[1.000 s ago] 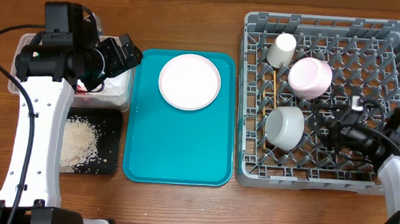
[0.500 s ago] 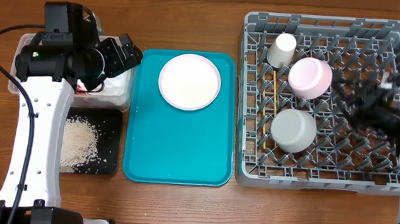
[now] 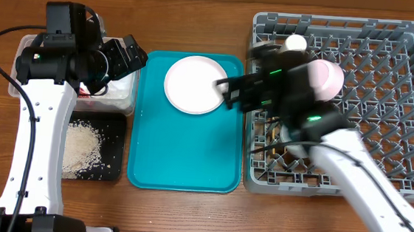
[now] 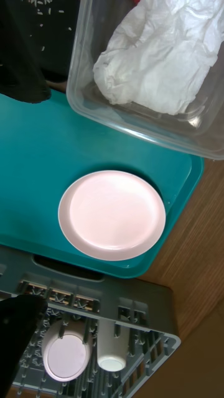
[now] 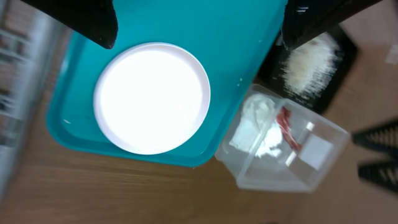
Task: Sort waste into correct bins and load items into the dishwasher
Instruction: 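Release the white bowl and move the right gripper toward the pink plate, then grasp the pink plate rim on the teal tray with the right gripper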
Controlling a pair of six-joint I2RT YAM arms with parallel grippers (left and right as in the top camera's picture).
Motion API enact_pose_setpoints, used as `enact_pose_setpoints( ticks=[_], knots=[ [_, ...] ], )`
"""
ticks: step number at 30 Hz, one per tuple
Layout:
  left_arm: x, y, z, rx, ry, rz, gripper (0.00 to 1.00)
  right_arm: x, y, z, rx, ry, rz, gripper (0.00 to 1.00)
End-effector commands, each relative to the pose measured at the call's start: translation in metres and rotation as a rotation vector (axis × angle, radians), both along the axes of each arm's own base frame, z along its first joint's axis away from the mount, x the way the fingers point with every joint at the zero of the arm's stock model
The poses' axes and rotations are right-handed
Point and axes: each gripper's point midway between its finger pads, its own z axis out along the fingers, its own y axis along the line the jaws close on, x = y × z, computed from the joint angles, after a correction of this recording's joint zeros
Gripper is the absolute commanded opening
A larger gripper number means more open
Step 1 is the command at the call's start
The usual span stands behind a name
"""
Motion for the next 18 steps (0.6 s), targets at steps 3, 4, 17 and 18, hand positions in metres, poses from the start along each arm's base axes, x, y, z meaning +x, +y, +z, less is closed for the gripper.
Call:
enact_pose_setpoints(
  ticks=[3,4,17,18],
  knots=[
    [0.002,-0.001,0.012,-0.002,-0.035,-0.010,1.00,0.013,0.046,-0.048,-0.309,-0.188,0.002,0.95],
    [0.003,-0.001,0.012,-0.002,-0.036,-0.010,1.00,0.012,0.056,-0.057,-0.326,-0.201,0.037,0.98],
    [0.003,-0.001,0.012,-0.002,-0.036,-0.011,1.00,0.019,0.107,-0.169,-0.469,-0.296,0.361,0.92],
    [0.003,-0.001,0.012,-0.002,-0.036,-0.010,1.00,0.019,0.107,-0.176,-0.478,-0.290,0.368,0.90]
  ],
)
